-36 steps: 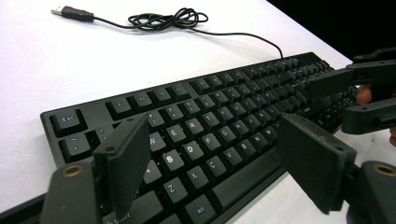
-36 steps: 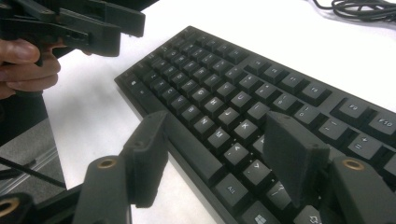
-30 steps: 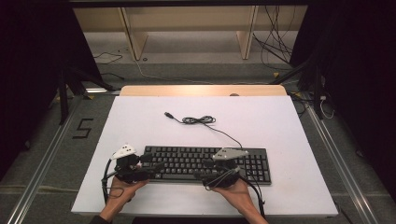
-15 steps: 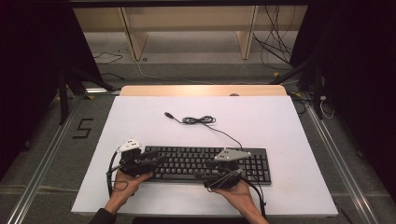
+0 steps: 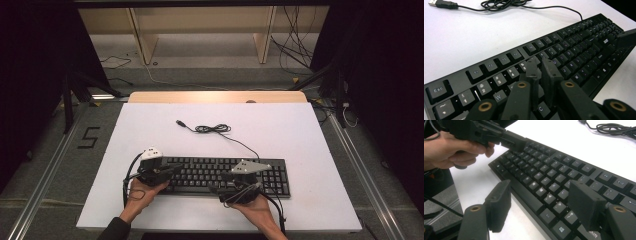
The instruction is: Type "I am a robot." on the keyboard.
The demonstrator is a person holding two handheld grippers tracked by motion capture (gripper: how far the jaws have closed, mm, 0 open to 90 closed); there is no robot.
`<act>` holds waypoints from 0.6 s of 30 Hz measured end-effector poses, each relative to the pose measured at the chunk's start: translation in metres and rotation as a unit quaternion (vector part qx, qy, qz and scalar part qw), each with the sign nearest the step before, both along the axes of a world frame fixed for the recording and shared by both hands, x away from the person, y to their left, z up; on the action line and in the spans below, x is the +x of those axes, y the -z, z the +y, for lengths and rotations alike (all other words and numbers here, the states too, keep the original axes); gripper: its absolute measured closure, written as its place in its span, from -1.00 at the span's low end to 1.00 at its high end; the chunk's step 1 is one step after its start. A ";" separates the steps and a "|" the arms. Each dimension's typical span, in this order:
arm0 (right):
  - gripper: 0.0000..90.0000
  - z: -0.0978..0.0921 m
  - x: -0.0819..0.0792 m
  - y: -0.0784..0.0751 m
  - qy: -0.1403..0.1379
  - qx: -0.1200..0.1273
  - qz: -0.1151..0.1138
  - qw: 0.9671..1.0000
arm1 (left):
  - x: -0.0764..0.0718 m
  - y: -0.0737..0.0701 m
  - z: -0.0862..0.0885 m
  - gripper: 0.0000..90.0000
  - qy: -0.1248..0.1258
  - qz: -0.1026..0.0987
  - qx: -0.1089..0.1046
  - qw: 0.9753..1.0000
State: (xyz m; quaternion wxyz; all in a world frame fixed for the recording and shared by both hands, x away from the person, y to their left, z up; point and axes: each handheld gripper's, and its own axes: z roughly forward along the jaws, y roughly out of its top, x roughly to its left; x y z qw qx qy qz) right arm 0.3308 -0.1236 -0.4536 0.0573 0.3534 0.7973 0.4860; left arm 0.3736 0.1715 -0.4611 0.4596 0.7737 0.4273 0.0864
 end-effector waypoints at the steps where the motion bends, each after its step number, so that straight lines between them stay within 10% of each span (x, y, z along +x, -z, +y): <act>1: -0.20 0.000 0.000 0.000 0.001 0.001 0.000 1.000 | 0.001 0.000 0.000 0.89 0.002 0.001 0.002 1.000; 18: -0.21 -0.008 -0.003 -0.001 0.007 0.001 -0.005 1.000 | 0.013 0.010 -0.011 0.98 0.011 0.019 0.042 0.999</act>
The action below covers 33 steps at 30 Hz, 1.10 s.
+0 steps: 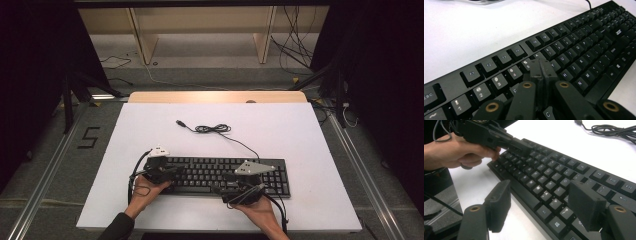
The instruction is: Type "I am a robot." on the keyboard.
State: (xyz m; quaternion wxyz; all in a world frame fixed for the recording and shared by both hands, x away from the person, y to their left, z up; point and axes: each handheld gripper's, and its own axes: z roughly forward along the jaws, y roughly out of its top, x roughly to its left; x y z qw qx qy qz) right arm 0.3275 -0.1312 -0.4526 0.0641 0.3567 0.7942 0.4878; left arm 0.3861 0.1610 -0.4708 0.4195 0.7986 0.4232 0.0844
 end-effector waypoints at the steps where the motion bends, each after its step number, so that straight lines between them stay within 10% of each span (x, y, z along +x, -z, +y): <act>1: -0.21 0.000 0.000 0.000 0.001 0.000 0.000 1.000 | 0.000 0.001 -0.001 0.97 -0.001 0.000 0.001 1.000; 33: -0.22 -0.002 0.001 -0.001 0.004 0.001 -0.004 1.000 | 0.001 0.005 0.000 0.86 -0.005 0.008 0.001 1.000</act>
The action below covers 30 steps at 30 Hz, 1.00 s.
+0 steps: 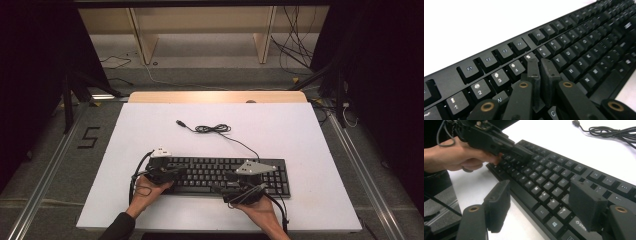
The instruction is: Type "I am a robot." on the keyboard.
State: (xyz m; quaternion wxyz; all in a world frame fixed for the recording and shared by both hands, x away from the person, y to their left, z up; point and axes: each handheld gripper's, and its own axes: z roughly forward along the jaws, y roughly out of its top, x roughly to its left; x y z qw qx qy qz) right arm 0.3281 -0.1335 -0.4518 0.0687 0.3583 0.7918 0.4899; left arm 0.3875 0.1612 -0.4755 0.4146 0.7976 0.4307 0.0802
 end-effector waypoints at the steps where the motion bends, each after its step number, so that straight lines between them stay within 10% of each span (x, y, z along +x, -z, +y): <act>1: -0.22 0.000 0.001 0.000 0.001 0.000 0.001 1.000 | -0.001 -0.001 0.001 0.85 0.000 -0.004 -0.003 1.000; 16: 0.01 0.006 0.013 0.003 0.008 -0.016 0.002 1.000 | -0.021 -0.017 0.012 0.13 0.011 -0.019 -0.066 0.998; 30: 0.74 0.018 0.028 0.006 0.007 -0.036 0.004 0.999 | -0.037 -0.021 0.022 -0.25 0.005 -0.039 -0.091 0.995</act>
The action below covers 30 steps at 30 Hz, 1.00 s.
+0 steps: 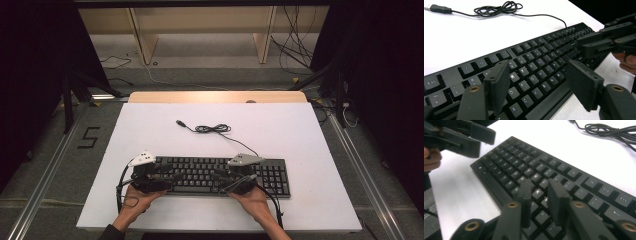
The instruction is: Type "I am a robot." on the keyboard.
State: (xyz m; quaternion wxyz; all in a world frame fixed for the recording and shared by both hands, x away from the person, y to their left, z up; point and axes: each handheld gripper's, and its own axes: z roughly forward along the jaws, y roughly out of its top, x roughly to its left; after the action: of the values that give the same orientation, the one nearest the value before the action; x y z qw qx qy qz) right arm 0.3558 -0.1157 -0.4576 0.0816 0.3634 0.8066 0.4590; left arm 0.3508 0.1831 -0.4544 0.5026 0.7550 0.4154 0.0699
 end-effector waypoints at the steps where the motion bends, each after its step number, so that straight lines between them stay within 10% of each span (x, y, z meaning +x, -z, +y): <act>1: 0.79 0.001 0.001 0.001 -0.001 -0.001 0.000 1.000 | -0.001 0.000 0.001 -0.27 0.002 -0.001 0.002 1.000; 30: 1.00 0.015 0.030 0.012 0.024 -0.041 0.014 0.999 | -0.017 0.004 0.014 -0.41 -0.006 -0.014 -0.004 1.000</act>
State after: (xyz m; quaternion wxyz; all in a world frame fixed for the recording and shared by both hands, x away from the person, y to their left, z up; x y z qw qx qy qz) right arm 0.3857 -0.1002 -0.4701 0.0961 0.3851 0.8167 0.4188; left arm 0.3337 0.1966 -0.4582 0.5107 0.7497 0.4128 0.0820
